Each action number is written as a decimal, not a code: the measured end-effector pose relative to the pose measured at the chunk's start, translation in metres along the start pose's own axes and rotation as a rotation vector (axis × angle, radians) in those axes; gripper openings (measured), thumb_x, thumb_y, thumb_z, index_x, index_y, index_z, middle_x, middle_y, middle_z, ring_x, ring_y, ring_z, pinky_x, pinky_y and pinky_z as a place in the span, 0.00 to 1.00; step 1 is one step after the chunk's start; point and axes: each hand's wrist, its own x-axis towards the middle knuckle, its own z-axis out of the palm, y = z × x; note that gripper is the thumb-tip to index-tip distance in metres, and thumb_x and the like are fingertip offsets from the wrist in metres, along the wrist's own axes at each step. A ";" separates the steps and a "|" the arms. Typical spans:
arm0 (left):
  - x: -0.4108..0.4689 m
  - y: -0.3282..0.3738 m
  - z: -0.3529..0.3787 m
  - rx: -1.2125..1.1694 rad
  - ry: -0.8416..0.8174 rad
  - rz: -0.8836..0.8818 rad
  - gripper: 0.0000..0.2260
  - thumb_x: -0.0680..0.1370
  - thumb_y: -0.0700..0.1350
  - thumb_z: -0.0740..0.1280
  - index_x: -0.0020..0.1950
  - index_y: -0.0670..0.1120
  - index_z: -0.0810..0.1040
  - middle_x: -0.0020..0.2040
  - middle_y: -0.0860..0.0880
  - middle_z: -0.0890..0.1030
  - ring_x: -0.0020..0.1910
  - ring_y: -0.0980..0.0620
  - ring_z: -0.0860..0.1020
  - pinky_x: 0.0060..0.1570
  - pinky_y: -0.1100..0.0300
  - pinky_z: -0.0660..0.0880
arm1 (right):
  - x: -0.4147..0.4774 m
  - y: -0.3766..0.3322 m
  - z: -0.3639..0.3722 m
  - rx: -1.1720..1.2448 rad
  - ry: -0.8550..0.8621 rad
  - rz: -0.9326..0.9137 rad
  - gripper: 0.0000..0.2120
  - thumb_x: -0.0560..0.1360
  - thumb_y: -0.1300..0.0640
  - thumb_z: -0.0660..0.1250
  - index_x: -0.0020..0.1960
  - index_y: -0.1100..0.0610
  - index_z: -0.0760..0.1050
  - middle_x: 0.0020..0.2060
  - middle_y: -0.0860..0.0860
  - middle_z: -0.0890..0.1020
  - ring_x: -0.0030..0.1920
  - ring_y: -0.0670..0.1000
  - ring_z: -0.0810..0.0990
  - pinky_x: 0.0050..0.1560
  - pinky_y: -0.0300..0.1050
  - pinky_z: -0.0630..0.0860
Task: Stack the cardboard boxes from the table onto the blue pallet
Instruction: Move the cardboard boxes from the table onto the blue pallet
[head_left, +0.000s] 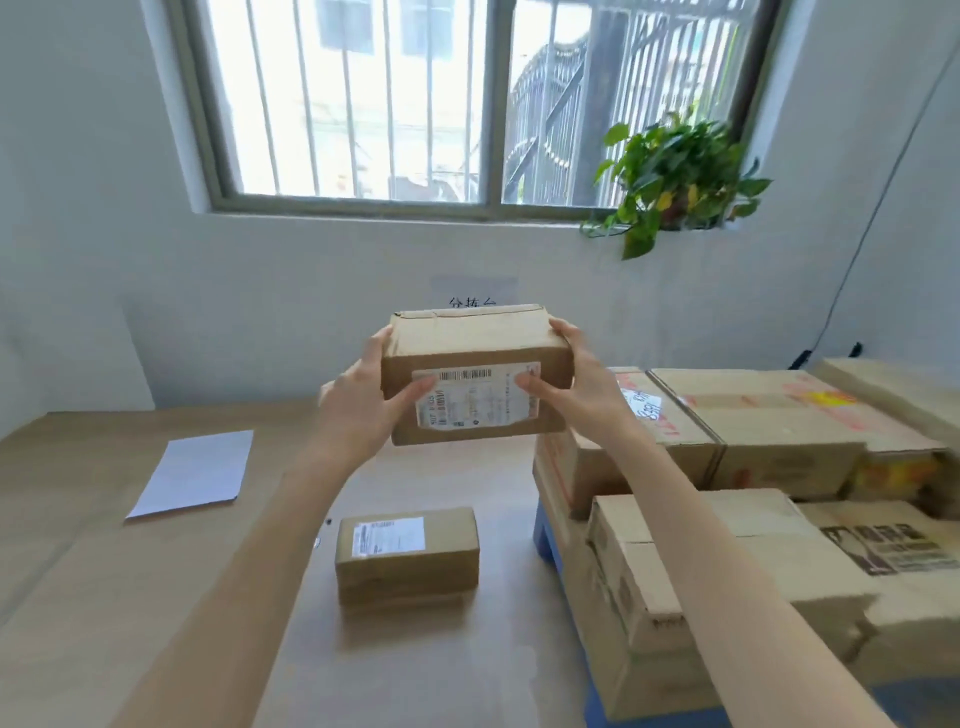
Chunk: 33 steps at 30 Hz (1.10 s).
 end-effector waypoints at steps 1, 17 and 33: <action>0.004 0.013 0.004 -0.029 0.000 0.024 0.32 0.75 0.63 0.63 0.75 0.54 0.57 0.63 0.48 0.78 0.60 0.45 0.77 0.61 0.47 0.71 | -0.002 -0.001 -0.016 0.002 0.034 -0.004 0.36 0.74 0.49 0.71 0.75 0.48 0.55 0.66 0.52 0.72 0.60 0.51 0.74 0.55 0.46 0.77; -0.033 0.280 0.205 -0.191 -0.194 0.327 0.32 0.77 0.60 0.63 0.76 0.51 0.56 0.61 0.49 0.80 0.60 0.47 0.77 0.64 0.42 0.69 | -0.118 0.137 -0.309 -0.039 0.294 0.167 0.28 0.72 0.45 0.71 0.66 0.37 0.62 0.63 0.46 0.73 0.63 0.53 0.75 0.55 0.57 0.80; -0.122 0.348 0.360 -0.100 -0.332 0.047 0.26 0.73 0.55 0.71 0.65 0.54 0.62 0.55 0.51 0.81 0.54 0.49 0.79 0.58 0.46 0.74 | -0.159 0.322 -0.396 0.025 -0.028 0.246 0.23 0.73 0.53 0.73 0.61 0.45 0.63 0.57 0.43 0.75 0.58 0.49 0.77 0.55 0.50 0.79</action>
